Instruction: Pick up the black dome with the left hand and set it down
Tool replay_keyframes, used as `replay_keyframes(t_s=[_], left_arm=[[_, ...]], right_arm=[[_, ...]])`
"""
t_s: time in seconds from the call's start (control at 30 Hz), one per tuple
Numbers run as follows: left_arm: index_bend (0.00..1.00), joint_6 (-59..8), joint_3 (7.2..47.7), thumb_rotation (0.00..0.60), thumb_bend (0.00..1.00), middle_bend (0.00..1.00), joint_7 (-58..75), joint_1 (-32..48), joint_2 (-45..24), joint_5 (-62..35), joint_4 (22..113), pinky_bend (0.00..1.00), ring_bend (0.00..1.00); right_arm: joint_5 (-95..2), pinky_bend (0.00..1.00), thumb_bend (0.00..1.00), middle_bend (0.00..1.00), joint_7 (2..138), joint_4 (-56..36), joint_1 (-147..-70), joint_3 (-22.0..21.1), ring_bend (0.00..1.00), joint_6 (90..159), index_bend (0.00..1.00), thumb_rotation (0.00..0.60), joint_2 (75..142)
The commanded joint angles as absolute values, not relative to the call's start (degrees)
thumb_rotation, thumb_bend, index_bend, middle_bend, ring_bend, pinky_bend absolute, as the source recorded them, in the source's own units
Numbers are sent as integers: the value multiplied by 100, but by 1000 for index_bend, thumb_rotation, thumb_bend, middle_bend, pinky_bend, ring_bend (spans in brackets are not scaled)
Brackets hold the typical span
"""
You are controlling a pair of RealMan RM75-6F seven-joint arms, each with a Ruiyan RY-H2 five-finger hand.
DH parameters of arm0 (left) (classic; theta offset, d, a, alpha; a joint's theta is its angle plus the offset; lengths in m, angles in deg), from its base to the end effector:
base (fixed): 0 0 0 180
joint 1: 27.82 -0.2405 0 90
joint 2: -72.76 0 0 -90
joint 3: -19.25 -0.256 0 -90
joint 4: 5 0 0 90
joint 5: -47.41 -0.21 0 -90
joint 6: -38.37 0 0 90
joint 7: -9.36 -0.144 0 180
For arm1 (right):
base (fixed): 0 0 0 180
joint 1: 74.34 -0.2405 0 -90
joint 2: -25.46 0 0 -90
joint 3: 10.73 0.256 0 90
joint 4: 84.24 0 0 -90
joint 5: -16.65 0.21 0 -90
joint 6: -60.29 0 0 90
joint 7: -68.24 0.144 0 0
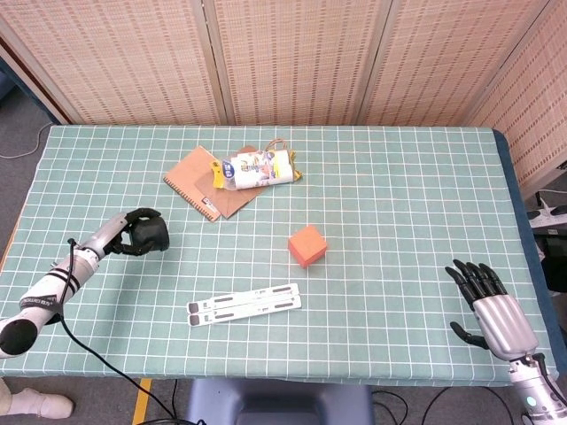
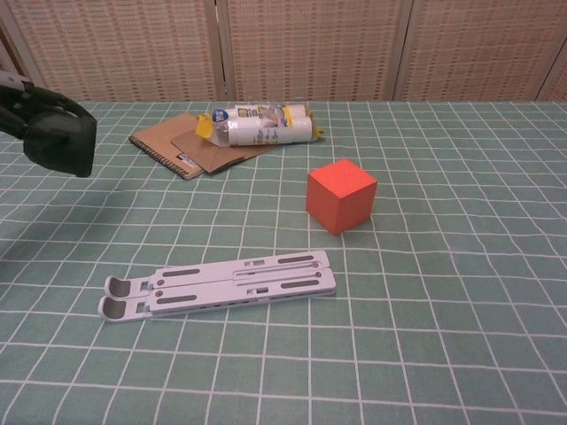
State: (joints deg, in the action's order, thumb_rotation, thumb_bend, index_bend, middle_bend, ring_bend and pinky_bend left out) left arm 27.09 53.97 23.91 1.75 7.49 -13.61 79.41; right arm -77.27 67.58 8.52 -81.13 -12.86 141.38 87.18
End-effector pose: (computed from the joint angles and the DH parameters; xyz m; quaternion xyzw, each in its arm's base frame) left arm -0.2312 0.3825 0.1204 -0.5865 -0.6579 -0.3280 0.3399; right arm -0.3012 -0.1700 0.1435 0.6777 -0.3758 0.3575 0.5212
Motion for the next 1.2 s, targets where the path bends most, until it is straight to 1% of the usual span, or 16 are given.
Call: replay_keyframes(t_s=[0.03,0.07,0.17,0.2,0.27,0.3,0.4,0.43,0.5,0.63,0.73,0.8,0.83,0.93,1.03,1.2], left_arm=[[582,2294,4087,600,439,678,766,822,817,-1959,7370,898,667],[582,2240,3733,600,438,675,315,1033,833,-1780,7290,891,666],[562,2118,2876,600,440,657,-561,1621,918,-931,7356,867,653],[556,1818,2494,600,440,653,-967,1886,926,-464,7482,864,650],[553,1087,1943,600,440,652,-1744,2247,884,332,7770,863,649],[552,530,1617,600,440,651,-2330,2482,818,986,8010,863,649],[551,-645,1089,600,440,651,-3611,3098,613,2824,8648,866,649],[550,-925,1014,600,442,652,-3906,3265,555,3276,8801,867,649],[551,-1481,921,600,444,652,-4448,3555,441,3989,9058,869,650],[553,-2401,862,600,444,654,-5174,3829,239,4604,9367,876,653],[555,-2815,885,600,444,654,-5617,3939,93,4990,9477,883,654],[555,-2837,961,600,444,653,-5804,3970,26,5218,9508,883,654],[554,-2708,1037,600,445,653,-5778,3955,44,5292,9529,882,654],[550,-1854,1390,600,446,633,-5346,3830,334,5315,9624,857,635],[551,-902,1763,600,446,609,-4565,3564,705,4858,9635,801,600],[557,191,2080,600,444,612,-3580,3208,1047,4174,9558,786,596]], right_arm=[[-7721,0,176,0,6760,852,-8119,-1281,0,14129,0,600,8718],[-7725,0,176,0,6768,852,-8123,-1284,0,14121,0,600,8716],[-7732,0,175,0,6775,844,-8130,-1290,0,14108,0,600,8712],[-7733,0,175,0,6784,843,-8131,-1292,0,14106,0,600,8707],[-7725,0,175,0,6799,842,-8130,-1288,0,14108,0,600,8701],[-7722,0,176,0,6804,843,-8131,-1286,0,14110,0,600,8699],[-7730,0,175,0,6824,840,-8130,-1287,0,14119,0,600,8693],[-7734,0,176,0,6828,839,-8130,-1289,0,14119,0,600,8692],[-7737,0,176,0,6831,838,-8132,-1293,0,14114,0,600,8691],[-7739,0,176,0,6819,832,-8145,-1302,0,14079,0,600,8702],[-7751,0,176,0,6795,833,-8158,-1313,0,14049,0,600,8709],[-7753,0,176,0,6803,837,-8156,-1313,0,14058,0,600,8706],[-7752,0,175,0,6810,838,-8153,-1310,0,14067,0,600,8703],[-7755,0,176,0,6854,839,-8143,-1311,0,14093,0,600,8691],[-7769,0,176,0,6859,835,-8142,-1313,0,14103,0,600,8695],[-7744,0,176,0,6845,830,-8145,-1304,0,14092,0,600,8700]])
